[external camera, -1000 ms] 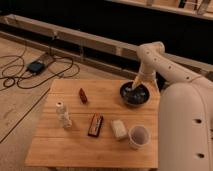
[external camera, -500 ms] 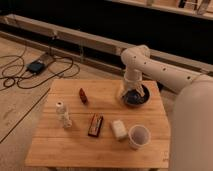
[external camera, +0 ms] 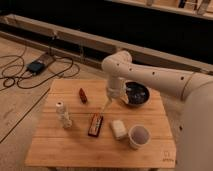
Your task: Knock the bottle over
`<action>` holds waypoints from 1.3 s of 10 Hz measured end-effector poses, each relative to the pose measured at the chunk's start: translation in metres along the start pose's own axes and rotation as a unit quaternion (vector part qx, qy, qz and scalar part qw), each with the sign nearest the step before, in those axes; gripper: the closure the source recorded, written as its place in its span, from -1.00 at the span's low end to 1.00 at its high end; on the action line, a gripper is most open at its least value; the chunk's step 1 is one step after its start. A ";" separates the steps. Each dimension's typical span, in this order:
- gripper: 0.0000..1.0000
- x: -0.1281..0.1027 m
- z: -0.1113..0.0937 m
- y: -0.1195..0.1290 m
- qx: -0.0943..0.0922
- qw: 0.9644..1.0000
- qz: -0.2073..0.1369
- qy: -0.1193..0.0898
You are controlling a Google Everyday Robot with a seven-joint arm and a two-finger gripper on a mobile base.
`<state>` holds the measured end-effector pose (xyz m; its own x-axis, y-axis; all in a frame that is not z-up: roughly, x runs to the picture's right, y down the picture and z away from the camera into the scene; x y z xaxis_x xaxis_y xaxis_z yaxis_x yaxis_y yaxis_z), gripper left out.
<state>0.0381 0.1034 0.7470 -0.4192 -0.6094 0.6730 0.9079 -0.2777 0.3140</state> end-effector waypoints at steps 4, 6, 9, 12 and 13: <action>-0.60 -0.008 0.007 -0.068 -0.010 0.997 -0.069 -0.015; -0.60 -0.007 0.008 -0.095 -0.015 0.995 -0.092 -0.018; -0.60 0.016 -0.004 -0.152 -0.017 0.992 -0.128 0.000; -0.60 0.023 -0.008 -0.190 -0.015 0.987 -0.157 0.001; -0.60 0.023 -0.008 -0.201 -0.014 0.986 -0.167 0.001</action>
<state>-0.1546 0.1390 0.6939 -0.6954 -0.4814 0.5336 0.7184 -0.4836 0.5000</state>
